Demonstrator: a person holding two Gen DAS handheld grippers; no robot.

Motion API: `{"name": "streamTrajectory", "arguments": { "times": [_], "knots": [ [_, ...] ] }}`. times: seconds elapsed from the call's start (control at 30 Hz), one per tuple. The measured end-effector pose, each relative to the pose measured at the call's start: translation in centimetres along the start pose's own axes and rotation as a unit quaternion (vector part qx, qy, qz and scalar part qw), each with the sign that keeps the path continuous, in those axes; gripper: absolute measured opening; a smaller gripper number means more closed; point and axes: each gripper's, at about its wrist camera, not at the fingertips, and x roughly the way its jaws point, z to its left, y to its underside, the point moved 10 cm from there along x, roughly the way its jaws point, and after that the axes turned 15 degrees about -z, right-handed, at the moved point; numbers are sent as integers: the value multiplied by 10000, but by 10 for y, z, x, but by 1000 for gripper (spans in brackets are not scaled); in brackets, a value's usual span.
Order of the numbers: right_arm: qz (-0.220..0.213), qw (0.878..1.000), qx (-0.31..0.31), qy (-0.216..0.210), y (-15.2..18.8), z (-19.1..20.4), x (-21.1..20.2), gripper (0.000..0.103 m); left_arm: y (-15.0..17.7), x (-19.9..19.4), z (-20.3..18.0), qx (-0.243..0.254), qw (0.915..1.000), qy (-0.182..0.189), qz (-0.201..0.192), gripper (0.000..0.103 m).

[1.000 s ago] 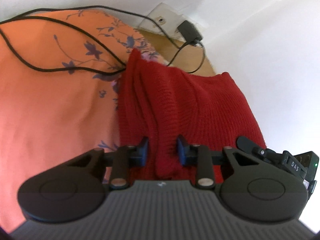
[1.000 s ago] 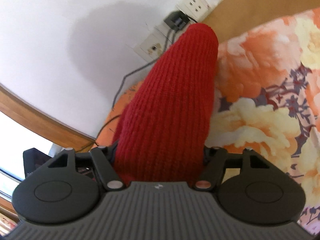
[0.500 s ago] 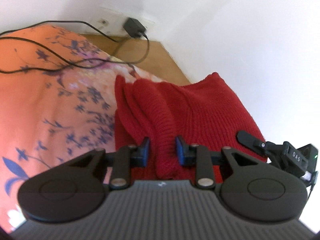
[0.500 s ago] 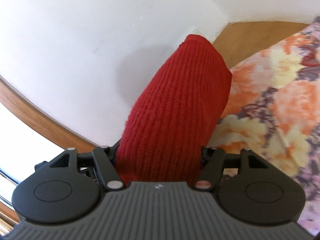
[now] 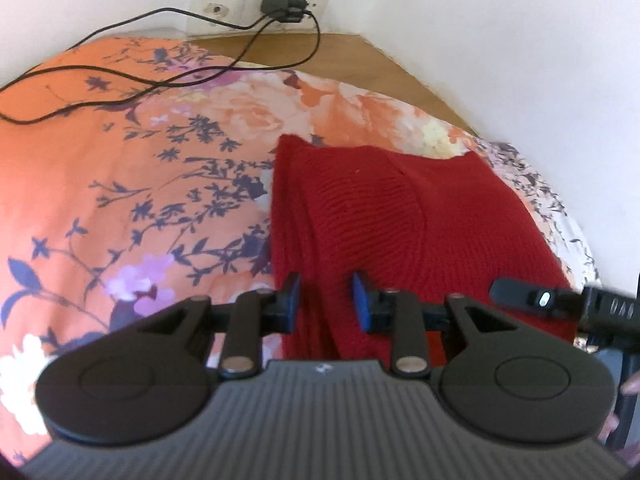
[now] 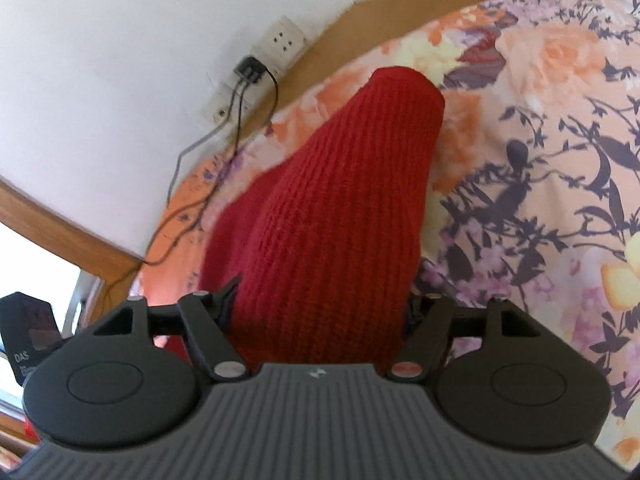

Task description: Fold small clothes

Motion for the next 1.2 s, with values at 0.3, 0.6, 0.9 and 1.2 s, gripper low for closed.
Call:
{"name": "streamTrajectory", "arguments": {
  "times": [0.3, 0.6, 0.9, 1.2],
  "knots": [
    [98, 9986, -509, 97, 17, 0, 2, 87, -3, -28, -21, -251, 9994, -85, -229, 43],
    [-172, 9955, -926, 113, -3, -5, -38, 89, 14, -24, -32, -953, 9952, 204, 71, 48],
    [-447, 9954, -845, 96, -10, -18, -32, 67, 6, -10, -42, -1107, 9918, 635, -65, 24],
    [-517, 9904, -1244, -322, -2, 41, -33, 63, -7, -25, -5, -397, 9989, 179, -183, 24]
  ]
}}
